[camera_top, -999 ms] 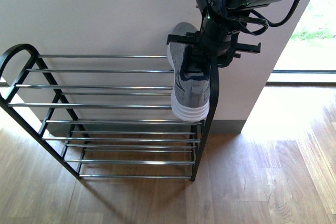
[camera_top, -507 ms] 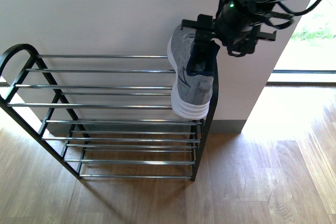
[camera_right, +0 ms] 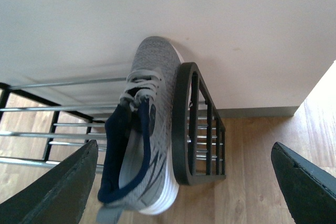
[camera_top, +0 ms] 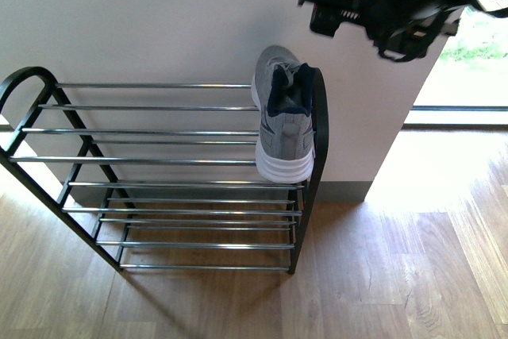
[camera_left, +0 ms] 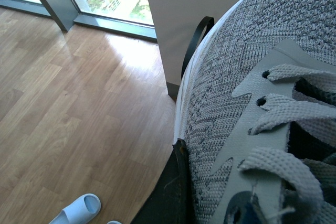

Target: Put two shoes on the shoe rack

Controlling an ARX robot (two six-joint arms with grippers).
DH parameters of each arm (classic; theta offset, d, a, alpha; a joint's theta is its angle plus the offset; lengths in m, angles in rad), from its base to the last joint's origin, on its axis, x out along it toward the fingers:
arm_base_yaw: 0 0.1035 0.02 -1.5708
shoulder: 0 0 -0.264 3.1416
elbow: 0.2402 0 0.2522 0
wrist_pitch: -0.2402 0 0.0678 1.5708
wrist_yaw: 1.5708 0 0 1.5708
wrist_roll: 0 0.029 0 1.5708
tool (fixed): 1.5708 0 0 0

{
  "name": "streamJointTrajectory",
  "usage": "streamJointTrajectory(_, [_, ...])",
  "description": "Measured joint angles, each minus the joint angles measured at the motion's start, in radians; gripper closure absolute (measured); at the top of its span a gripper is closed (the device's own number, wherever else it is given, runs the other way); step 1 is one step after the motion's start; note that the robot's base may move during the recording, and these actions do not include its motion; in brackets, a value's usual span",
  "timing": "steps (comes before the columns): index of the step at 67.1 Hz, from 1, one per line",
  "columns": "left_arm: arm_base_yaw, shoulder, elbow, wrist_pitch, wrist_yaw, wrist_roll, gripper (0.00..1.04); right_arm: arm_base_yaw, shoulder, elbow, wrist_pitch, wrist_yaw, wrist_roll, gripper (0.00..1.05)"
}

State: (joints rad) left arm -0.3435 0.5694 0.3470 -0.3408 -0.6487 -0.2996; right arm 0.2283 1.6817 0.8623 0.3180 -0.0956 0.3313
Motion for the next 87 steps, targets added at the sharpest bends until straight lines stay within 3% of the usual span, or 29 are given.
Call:
streamJointTrajectory(24, [0.000,0.000,0.000,0.000,-0.001,0.000,1.03,-0.267,-0.388,-0.402,0.311,-0.264,-0.154,0.09])
streamJointTrajectory(33, [0.000,0.000,0.000,0.000,-0.002,0.000,1.03,-0.304,-0.392,-0.467,0.420,-0.258,-0.163,0.09])
streamJointTrajectory(34, [0.000,0.000,0.000,0.000,-0.002,0.000,1.03,-0.299,-0.389,-0.472,0.427,-0.248,-0.172,0.11])
streamJointTrajectory(38, [0.000,0.000,0.000,0.000,0.001,0.000,1.03,-0.246,-0.394,-0.540,0.616,0.010,-0.254,0.26])
streamJointTrajectory(41, [0.000,0.000,0.000,0.000,0.002,0.000,1.03,-0.237,-0.415,-0.568,0.639,0.061,-0.275,0.33])
streamJointTrajectory(45, [0.000,0.000,0.000,0.000,-0.001,0.000,1.03,-0.233,-0.467,-0.615,0.642,0.088,-0.300,0.47])
streamJointTrajectory(67, [0.000,0.000,0.000,0.000,-0.001,0.000,1.03,-0.233,-0.673,-0.742,0.557,0.093,-0.324,1.02])
streamJointTrajectory(77, [0.030,0.085,0.002,0.126,0.023,-0.028,1.03,-0.232,-0.720,-0.811,0.573,0.095,-0.328,1.03])
streamJointTrajectory(87, [0.115,0.437,0.121,0.339,0.224,-0.057,1.03,-0.232,-0.853,-0.834,0.471,0.095,-0.328,1.03])
